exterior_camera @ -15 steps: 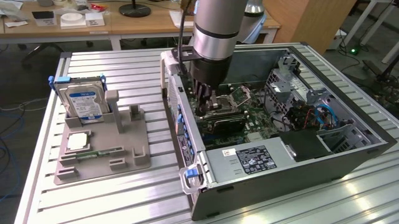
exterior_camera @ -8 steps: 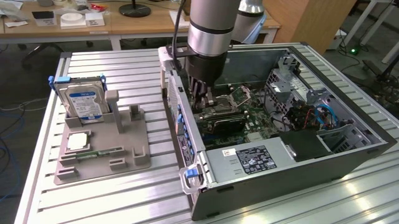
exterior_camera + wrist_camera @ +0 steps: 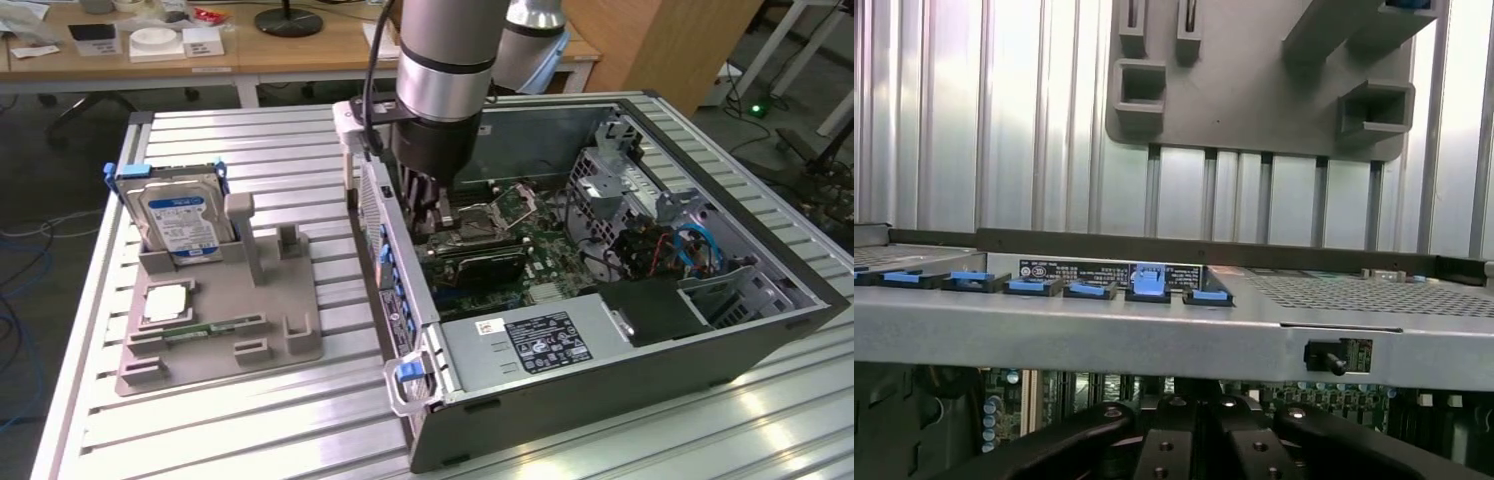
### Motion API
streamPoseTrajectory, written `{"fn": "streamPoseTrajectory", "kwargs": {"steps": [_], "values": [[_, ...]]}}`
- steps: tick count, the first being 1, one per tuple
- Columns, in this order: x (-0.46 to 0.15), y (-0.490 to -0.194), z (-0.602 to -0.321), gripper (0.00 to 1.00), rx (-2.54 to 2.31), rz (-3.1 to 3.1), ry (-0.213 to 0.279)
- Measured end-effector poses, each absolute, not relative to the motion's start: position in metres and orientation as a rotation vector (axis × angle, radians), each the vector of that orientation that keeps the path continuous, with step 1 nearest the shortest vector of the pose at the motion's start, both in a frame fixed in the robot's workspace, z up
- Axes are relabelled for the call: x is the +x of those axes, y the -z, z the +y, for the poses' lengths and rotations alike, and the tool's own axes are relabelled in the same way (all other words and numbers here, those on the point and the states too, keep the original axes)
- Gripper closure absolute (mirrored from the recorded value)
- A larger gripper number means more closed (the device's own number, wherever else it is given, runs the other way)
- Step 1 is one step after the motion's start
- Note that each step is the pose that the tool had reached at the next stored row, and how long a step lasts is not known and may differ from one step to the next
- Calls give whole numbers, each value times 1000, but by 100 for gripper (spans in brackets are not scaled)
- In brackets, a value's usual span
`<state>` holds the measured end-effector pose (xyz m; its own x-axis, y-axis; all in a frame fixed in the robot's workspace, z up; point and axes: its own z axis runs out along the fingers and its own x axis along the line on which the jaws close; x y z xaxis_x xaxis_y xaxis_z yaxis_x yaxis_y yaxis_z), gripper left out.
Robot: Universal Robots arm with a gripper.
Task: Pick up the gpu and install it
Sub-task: 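Press down on the gpu until it lock into place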
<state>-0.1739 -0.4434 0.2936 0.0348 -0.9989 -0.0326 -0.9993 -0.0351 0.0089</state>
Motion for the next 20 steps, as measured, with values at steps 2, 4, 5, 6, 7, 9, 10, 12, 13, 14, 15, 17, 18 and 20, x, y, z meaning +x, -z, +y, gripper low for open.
{"fn": "streamPoseTrajectory", "kwargs": {"steps": [2,4,5,6,7,9,10,12,13,14,15,17,18,20], "values": [[-174,-294,-446,89,-2248,2170,-47],[-174,-294,-448,89,-2248,2169,-48],[-174,-294,-449,89,-2248,2168,-49],[-174,-294,-450,89,-2248,2168,-49],[-174,-294,-450,89,-2248,2168,-49],[-174,-294,-450,89,-2249,2166,-50],[-174,-294,-450,89,-2250,2165,-50],[-174,-294,-451,89,-2251,2164,-51],[-174,-294,-452,89,-2252,2163,-51],[-174,-294,-452,89,-2252,2162,-52],[-174,-294,-453,89,-2253,2161,-52],[-174,-293,-453,89,-2256,2158,-53],[-175,-293,-453,89,-2257,2156,-53],[-176,-293,-453,89,-2259,2154,-54]]}}
